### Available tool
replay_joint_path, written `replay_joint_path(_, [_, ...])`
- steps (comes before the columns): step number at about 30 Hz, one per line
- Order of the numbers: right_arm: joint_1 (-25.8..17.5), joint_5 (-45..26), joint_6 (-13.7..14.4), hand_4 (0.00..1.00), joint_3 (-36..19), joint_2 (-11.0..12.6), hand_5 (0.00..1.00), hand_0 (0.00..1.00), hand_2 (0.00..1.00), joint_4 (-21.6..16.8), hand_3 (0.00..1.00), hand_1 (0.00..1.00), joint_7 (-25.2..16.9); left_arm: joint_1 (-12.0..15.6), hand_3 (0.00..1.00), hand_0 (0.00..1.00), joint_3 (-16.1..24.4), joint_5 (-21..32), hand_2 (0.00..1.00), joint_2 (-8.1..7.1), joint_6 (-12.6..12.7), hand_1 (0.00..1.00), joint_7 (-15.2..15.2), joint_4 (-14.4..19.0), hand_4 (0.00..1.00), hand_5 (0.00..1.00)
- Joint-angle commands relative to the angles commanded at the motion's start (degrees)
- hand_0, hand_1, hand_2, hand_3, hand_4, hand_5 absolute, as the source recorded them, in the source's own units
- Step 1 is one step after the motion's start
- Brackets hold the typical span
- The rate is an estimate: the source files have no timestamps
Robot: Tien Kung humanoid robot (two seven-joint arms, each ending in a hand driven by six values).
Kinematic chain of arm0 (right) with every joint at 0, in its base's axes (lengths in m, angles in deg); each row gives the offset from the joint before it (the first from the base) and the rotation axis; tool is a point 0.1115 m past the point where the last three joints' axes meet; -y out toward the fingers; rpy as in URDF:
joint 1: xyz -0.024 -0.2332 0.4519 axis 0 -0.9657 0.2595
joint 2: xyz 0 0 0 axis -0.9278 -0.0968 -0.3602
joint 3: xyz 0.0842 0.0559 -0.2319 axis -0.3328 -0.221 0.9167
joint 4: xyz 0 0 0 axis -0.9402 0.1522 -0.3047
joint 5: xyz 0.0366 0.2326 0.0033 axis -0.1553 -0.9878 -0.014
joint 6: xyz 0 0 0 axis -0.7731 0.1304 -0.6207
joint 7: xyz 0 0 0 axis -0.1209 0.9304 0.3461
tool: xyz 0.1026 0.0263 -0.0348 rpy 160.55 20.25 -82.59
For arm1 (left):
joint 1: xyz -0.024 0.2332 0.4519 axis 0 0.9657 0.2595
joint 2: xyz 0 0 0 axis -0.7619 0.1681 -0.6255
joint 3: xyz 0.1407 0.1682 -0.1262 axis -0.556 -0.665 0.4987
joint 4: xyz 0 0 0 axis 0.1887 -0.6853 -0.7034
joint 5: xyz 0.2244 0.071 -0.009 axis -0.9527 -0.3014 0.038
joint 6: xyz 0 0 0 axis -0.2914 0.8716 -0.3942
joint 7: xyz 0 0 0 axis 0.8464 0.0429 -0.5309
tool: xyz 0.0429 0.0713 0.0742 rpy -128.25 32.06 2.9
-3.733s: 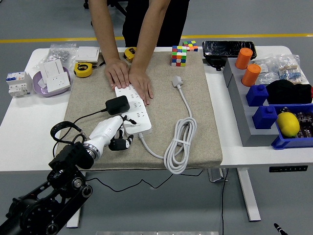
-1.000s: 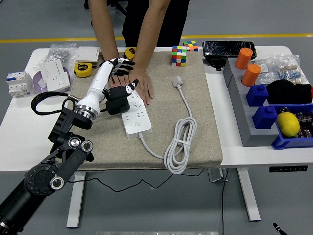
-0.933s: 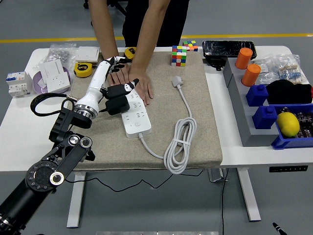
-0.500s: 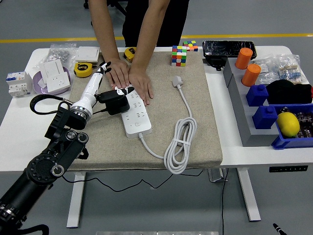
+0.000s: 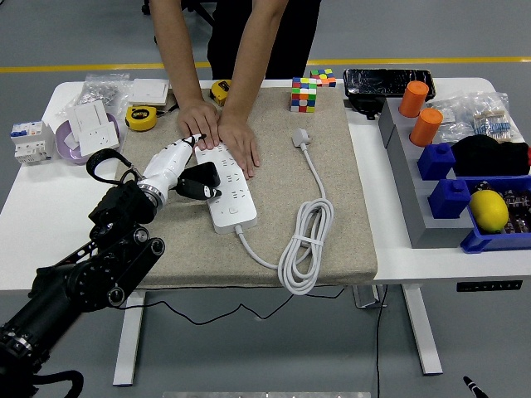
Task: Pick up the plug,place it near the board,insert it into the board,press the button
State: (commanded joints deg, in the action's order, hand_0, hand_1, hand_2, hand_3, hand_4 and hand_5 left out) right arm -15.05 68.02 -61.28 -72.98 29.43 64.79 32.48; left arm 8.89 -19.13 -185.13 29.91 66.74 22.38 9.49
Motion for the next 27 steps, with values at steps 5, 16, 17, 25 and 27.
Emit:
replay_joint_path(5, [0.0,-0.1,0.0,0.998,0.0,0.0,0.998,0.801,0.726,0.0,0.755,0.735,0.0,-0.1,0.684,0.709,0.5,-1.2,0.624,0.29,3.1,0.693,-1.2,-0.8,0.998,0.116])
replay_joint_path(16, [0.2,-0.5,0.1,0.998,0.2,0.0,0.998,0.801,0.726,0.0,0.755,0.735,-0.1,0.0,0.557,0.352,0.1,-2.6,0.541,0.29,1.1,0.461,-0.8,-1.0,0.856,0.075])
replay_joint_path(17, [0.2,-0.4,0.1,0.998,0.2,0.0,0.998,0.801,0.726,0.0,0.755,0.735,-0.1,0.0,0.557,0.352,0.1,-2.7,0.541,0.28,1.0,0.461,-0.8,-1.0,0.856,0.075])
replay_joint_path(25, [0.0,-0.4,0.1,0.998,0.0,0.0,0.998,0.801,0.726,0.0,0.755,0.735,-0.1,0.3,0.548,0.328,0.4,-0.7,0.500,0.02,1.5,0.396,-1.4,0.0,0.815,0.064])
replay_joint_path(27, [0.0,-0.5,0.1,0.998,0.0,0.0,0.998,0.801,0.726,0.0,0.755,0.735,-0.1,0.4,0.540,0.332,0.5,0.4,0.490,-0.10,1.2,0.385,-1.7,0.3,0.797,0.062])
